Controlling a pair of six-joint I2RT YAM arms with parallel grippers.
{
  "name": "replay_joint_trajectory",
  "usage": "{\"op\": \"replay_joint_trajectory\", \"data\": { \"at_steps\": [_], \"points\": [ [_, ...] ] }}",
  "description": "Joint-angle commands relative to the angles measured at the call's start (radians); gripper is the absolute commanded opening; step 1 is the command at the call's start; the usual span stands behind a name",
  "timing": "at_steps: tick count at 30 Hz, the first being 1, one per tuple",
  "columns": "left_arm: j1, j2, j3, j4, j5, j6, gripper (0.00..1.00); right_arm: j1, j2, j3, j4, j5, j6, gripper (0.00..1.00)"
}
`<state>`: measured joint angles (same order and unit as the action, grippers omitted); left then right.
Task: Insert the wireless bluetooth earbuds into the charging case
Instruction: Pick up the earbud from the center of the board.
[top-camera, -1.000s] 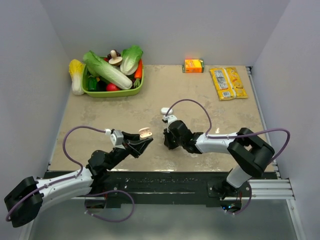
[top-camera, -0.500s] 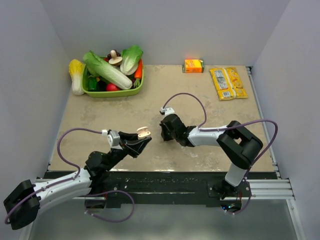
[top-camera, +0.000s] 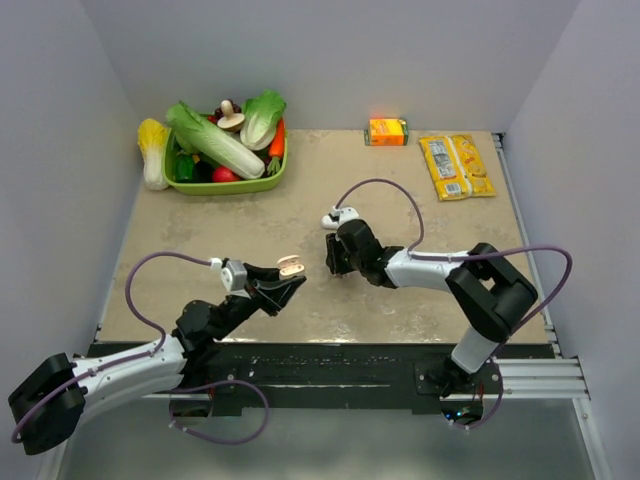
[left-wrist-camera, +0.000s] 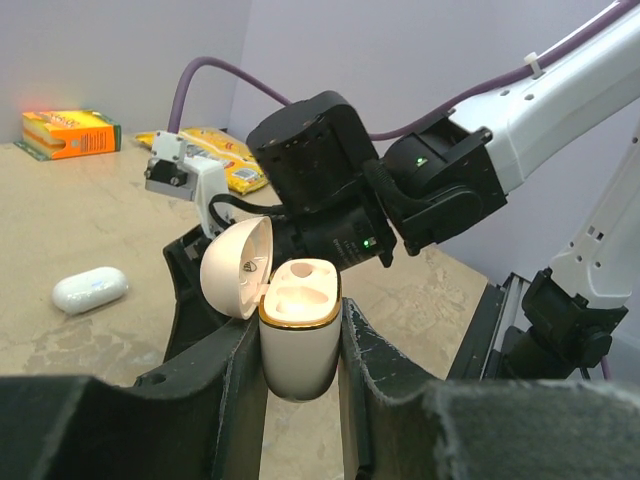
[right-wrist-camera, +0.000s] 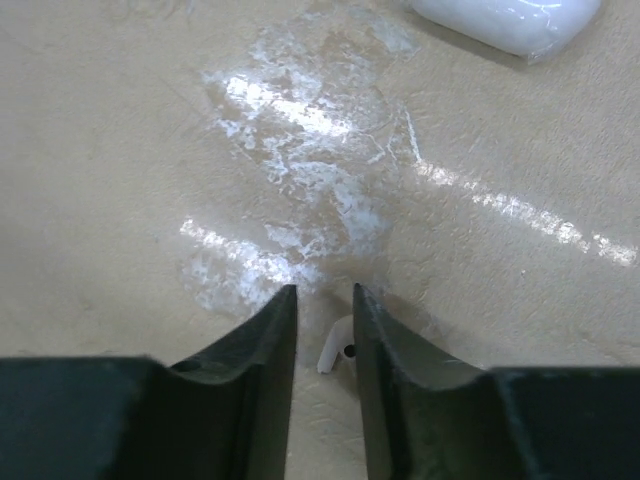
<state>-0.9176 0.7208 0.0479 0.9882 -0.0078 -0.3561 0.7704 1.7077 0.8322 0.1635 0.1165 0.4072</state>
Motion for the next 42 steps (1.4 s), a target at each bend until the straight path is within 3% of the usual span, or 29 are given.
{"op": "replay_joint_trajectory", "data": {
  "at_steps": [1, 10, 42],
  "points": [
    [-0.004, 0.003, -0.146, 0.092, 0.002, 0.009, 0.0, 0.003, -0.112, -0.012, -0.013, 0.0, -0.008, 0.38],
    [-0.004, 0.019, -0.151, 0.113, 0.002, -0.001, 0.0, 0.004, -0.079, 0.004, -0.113, 0.049, 0.01, 0.4],
    [-0.003, 0.006, -0.154, 0.099, 0.028, -0.011, 0.0, 0.017, 0.01, 0.024, -0.146, 0.077, -0.004, 0.37]
  ]
}}
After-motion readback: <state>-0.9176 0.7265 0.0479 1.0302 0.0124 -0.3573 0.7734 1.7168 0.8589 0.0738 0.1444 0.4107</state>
